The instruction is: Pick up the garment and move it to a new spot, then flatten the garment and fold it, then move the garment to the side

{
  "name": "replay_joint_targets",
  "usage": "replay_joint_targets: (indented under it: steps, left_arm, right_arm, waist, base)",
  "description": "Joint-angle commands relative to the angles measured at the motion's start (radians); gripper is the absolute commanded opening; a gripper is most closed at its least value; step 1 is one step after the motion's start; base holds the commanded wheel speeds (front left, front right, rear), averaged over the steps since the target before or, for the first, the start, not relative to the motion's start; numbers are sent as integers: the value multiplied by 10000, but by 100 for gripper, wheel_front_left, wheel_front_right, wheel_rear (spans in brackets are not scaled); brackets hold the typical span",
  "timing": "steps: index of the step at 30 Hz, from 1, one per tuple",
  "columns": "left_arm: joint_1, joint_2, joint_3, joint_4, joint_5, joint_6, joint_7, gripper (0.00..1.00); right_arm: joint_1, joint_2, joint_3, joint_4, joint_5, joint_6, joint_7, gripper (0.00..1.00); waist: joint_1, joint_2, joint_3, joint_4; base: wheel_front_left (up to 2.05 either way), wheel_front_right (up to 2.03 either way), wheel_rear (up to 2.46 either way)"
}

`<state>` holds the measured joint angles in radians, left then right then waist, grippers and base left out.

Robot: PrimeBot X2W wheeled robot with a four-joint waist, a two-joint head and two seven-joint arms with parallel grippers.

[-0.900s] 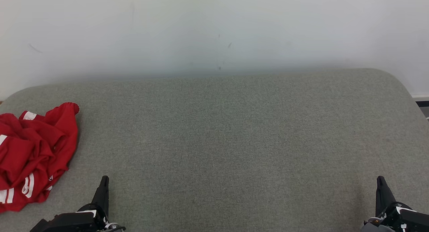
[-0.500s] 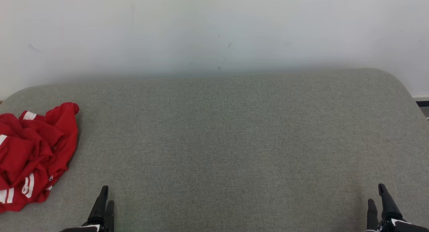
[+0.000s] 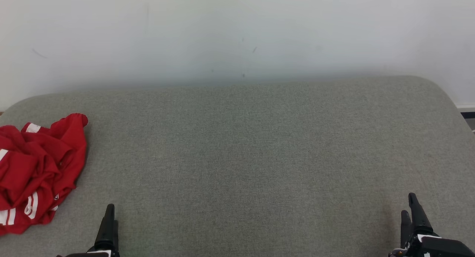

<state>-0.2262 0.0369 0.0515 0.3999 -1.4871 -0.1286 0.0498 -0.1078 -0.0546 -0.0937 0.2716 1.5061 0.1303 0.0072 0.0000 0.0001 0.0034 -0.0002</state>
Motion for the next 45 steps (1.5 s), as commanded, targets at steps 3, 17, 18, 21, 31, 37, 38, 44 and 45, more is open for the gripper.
replay_joint_targets:
  steps: [3,17,18,21,31,37,38,44,45]
  left_arm:
    - [-18,73,61,-427,657,86,-231,100]
    - [374,91,-9,-1437,3217,646,-809,100]
    - [407,92,-41,-1506,3477,695,-846,100]
    - [494,96,-108,-1702,4105,858,-962,100]
    - [798,112,-540,-2222,7111,1414,-1415,100]
    - [924,118,-643,-2362,8310,1632,-1608,100]
    - [940,120,-652,-2384,8502,1668,-1633,100]
    - [1069,254,-791,-2554,9696,2002,-1840,100]
    - [1094,264,-806,-2579,9816,2037,-1869,100]
  right_arm:
    - [-121,-147,241,-274,-711,1,-185,100]
    - [-132,-148,799,-603,-3549,2,-689,100]
    - [-137,-145,832,-625,-3762,2,-725,100]
    - [-158,-178,987,-684,-4489,2,-821,100]
    - [-165,-218,1520,-919,-7083,3,-1211,100]
    - [-168,-261,1756,-1063,-8309,3,-1372,100]
    - [-173,-287,1799,-1089,-8534,3,-1405,100]
    - [-172,-336,2066,-1214,-9815,4,-1586,100]
    - [-174,-340,2099,-1229,-9969,4,-1611,100]
  waist:
    - [0,-1,-2,2]
    - [0,-1,7,7]
    - [0,-1,8,8]
    - [0,-1,9,9]
    - [0,-1,11,7]
    - [0,-1,10,9]
    - [0,-1,8,11]
    - [0,-1,-17,22]
    - [0,-1,-24,23]
  base:
    - [0,0,0]
    - [0,0,0]
    - [0,0,0]
    - [0,0,0]
    - [0,0,0]
    - [0,0,0]
    - [0,0,0]
    - [0,0,0]
    - [0,0,0]
